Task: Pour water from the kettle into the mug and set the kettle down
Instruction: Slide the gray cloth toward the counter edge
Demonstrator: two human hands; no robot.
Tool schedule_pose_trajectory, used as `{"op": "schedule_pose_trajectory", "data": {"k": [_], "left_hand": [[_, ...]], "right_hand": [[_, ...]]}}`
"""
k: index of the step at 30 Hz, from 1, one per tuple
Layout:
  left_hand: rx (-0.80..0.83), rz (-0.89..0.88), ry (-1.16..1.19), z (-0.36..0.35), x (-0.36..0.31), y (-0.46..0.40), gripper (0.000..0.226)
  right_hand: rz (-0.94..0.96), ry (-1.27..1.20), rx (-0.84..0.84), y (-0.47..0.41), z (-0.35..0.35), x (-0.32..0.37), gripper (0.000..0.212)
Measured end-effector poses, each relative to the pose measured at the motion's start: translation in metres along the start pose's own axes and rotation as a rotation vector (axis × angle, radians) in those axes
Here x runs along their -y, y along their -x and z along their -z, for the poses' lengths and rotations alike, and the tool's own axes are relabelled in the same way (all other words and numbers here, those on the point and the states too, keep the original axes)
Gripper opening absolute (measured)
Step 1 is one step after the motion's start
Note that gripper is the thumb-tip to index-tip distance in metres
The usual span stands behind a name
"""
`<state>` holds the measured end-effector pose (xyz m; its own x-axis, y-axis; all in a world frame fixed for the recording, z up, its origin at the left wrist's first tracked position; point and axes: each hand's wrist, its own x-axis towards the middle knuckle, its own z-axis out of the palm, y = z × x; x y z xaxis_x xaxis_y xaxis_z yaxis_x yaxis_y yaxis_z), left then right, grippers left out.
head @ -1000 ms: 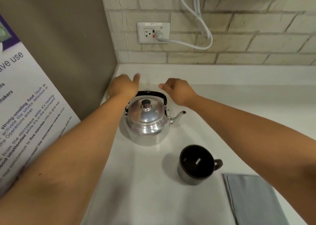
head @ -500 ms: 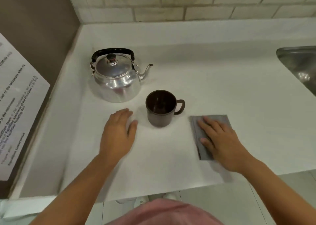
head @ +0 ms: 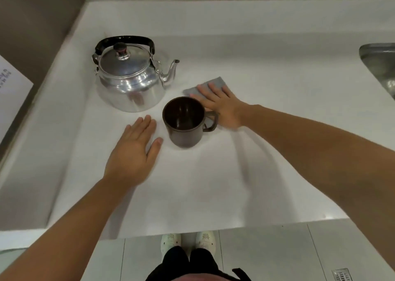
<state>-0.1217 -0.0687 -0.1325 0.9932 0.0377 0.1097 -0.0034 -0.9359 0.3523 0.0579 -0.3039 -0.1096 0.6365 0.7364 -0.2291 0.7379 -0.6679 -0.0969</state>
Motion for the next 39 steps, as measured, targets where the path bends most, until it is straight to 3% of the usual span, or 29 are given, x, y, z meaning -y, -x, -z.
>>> {"op": "schedule_pose_trajectory", "data": {"k": [2,5,6,9,10,14,22,26,29,35,39], "left_hand": [[-0.003,0.004,0.007,0.001,0.001,-0.001,0.057],[-0.011,0.019,0.011,0.001,-0.001,-0.001,0.056],[-0.012,0.022,0.009,0.001,-0.002,-0.001,0.056],[-0.017,0.018,0.013,0.001,-0.003,-0.001,0.056],[-0.019,0.015,0.017,0.001,-0.002,-0.002,0.056],[-0.005,0.009,0.003,0.001,0.000,-0.001,0.058],[0.115,-0.081,0.019,0.013,0.010,-0.001,0.052],[0.169,-0.095,0.071,0.023,0.021,0.011,0.050],[0.182,-0.005,0.207,0.030,0.019,0.018,0.049],[-0.009,0.053,0.332,0.033,-0.019,0.052,0.045],[0.135,-0.067,0.114,0.013,-0.037,0.079,0.055]], "right_hand": [[-0.015,-0.052,-0.001,0.000,0.005,-0.018,0.058],[-0.330,-0.101,-0.084,0.005,0.001,-0.034,0.057],[-0.346,-0.094,-0.098,0.008,-0.004,-0.030,0.058],[-0.147,-0.102,-0.095,0.024,-0.016,-0.016,0.060],[-0.159,-0.132,-0.095,0.030,-0.017,-0.017,0.060],[-0.473,-0.178,-0.126,0.057,-0.021,-0.010,0.059],[-0.442,-0.175,-0.159,0.169,-0.064,0.147,0.061],[-0.364,-0.168,-0.154,0.147,-0.062,0.208,0.061],[-0.277,-0.232,-0.152,0.108,-0.056,0.239,0.061],[-0.219,-0.435,-0.139,0.097,-0.043,0.228,0.062],[-0.398,-0.322,-0.139,0.139,-0.044,0.167,0.064]]}}
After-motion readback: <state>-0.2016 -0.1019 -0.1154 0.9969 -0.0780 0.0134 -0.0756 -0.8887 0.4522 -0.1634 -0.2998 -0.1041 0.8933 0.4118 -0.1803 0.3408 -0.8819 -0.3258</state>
